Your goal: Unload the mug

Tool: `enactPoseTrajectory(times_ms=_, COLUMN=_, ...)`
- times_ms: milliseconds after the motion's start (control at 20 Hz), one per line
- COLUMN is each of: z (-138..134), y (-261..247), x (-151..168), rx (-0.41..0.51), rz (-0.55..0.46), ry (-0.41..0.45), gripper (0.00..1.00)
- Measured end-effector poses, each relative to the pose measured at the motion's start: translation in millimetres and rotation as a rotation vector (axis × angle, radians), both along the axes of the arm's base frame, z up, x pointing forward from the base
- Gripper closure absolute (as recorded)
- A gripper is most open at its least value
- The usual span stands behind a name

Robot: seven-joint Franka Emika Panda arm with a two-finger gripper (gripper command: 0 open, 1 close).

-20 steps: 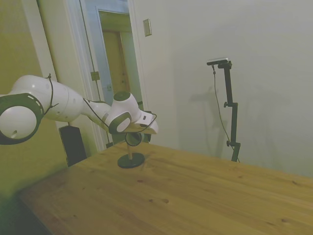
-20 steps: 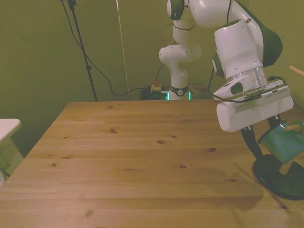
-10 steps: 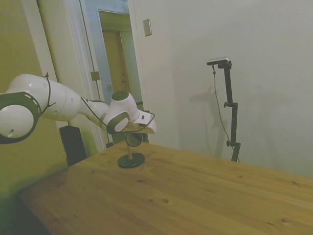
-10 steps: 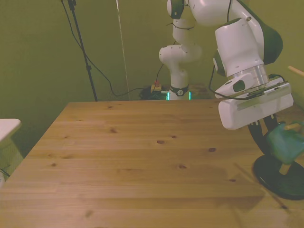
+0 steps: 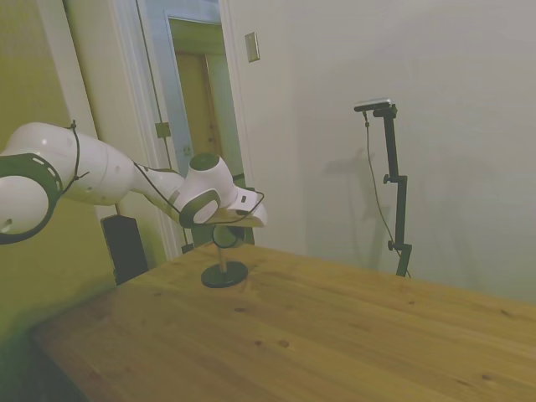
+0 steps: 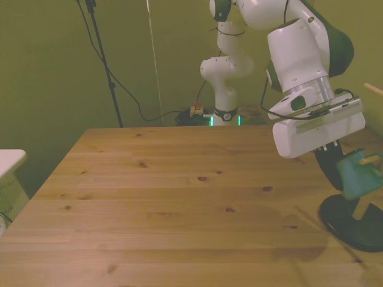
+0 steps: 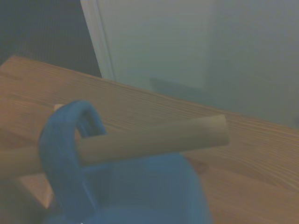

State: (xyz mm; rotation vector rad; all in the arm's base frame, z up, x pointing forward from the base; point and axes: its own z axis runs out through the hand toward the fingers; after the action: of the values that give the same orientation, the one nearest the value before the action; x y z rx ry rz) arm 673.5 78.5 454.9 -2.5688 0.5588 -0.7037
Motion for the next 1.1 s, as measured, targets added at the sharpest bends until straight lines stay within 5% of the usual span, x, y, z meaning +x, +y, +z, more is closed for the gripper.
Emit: enactPoseTrajectory(times_ms=1100, z=44, y=-5, x=-8, rx=0.024, rz=-0.008, ry=-0.049, gripper=1.00)
